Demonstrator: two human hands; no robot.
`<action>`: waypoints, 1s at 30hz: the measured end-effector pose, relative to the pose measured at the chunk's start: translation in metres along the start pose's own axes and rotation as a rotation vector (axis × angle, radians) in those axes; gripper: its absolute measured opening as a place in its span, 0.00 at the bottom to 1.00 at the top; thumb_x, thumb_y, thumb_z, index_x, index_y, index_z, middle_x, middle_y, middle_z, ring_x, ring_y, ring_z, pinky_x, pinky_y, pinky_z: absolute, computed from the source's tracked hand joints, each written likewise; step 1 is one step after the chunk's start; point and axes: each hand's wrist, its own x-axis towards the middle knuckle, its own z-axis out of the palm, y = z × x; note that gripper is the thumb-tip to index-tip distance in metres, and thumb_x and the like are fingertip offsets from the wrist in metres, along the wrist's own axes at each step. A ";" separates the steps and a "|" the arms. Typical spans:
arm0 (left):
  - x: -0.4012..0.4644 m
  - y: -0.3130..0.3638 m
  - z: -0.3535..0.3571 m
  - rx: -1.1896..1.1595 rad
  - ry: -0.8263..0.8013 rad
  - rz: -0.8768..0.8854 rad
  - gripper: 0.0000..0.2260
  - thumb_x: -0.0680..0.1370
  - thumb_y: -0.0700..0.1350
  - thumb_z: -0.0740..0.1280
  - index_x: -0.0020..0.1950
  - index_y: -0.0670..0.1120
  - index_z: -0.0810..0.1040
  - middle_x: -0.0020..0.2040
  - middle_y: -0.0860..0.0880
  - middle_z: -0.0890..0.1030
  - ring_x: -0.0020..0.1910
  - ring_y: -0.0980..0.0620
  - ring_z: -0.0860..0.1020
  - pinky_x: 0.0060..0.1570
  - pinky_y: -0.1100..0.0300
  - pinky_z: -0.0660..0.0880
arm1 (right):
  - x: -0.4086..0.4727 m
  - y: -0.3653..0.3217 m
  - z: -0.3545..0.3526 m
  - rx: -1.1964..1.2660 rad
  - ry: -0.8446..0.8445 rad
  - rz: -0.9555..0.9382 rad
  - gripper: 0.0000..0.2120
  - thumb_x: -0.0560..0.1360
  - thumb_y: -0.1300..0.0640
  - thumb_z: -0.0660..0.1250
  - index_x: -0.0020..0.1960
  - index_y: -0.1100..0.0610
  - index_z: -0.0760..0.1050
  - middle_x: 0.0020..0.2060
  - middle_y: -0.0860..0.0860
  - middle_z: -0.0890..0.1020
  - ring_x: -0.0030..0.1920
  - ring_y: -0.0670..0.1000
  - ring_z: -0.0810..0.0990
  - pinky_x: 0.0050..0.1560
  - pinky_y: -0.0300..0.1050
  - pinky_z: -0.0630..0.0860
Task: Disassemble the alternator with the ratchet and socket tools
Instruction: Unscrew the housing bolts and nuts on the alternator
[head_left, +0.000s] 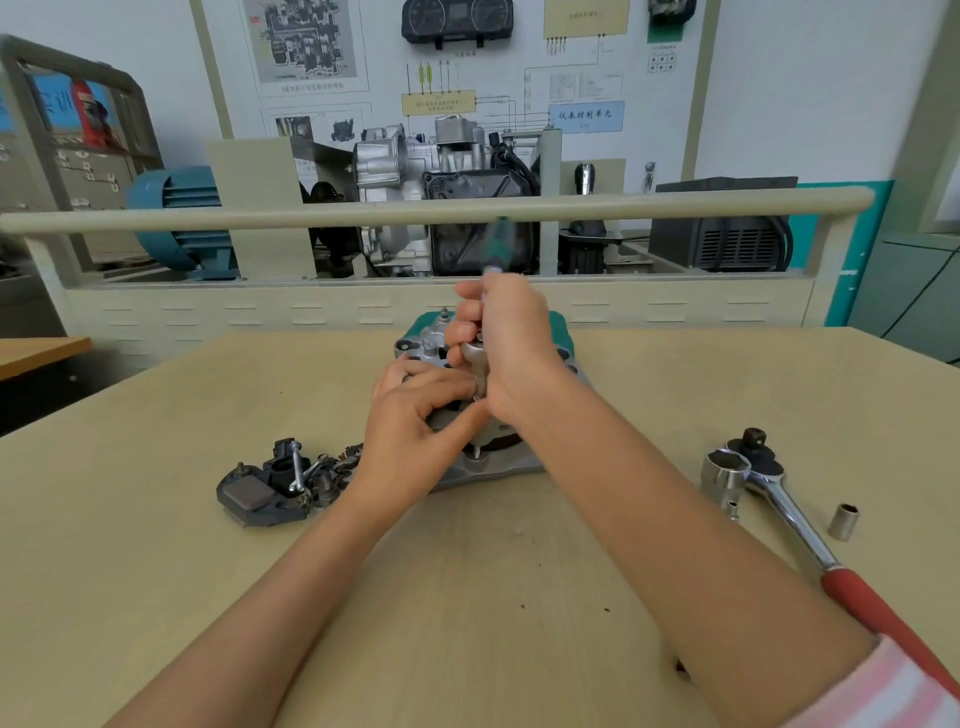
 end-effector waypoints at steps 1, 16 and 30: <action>0.000 -0.001 0.000 0.021 -0.004 -0.004 0.14 0.71 0.56 0.63 0.38 0.48 0.83 0.38 0.61 0.80 0.47 0.56 0.71 0.56 0.55 0.64 | 0.002 -0.004 -0.001 -0.102 -0.086 0.062 0.16 0.82 0.56 0.51 0.39 0.58 0.69 0.21 0.46 0.64 0.15 0.43 0.62 0.19 0.31 0.60; -0.001 -0.002 -0.003 -0.040 -0.023 -0.036 0.07 0.72 0.49 0.70 0.42 0.47 0.85 0.39 0.57 0.80 0.53 0.59 0.69 0.59 0.58 0.65 | 0.019 -0.018 -0.006 -0.373 -0.679 0.403 0.15 0.82 0.51 0.53 0.45 0.59 0.72 0.17 0.43 0.63 0.15 0.40 0.60 0.16 0.32 0.59; -0.001 0.000 -0.001 0.000 -0.021 -0.035 0.07 0.72 0.48 0.66 0.38 0.50 0.82 0.37 0.60 0.80 0.46 0.56 0.70 0.57 0.54 0.65 | 0.007 0.008 -0.006 0.153 0.027 -0.068 0.16 0.83 0.51 0.48 0.38 0.55 0.63 0.19 0.46 0.66 0.16 0.44 0.63 0.21 0.32 0.62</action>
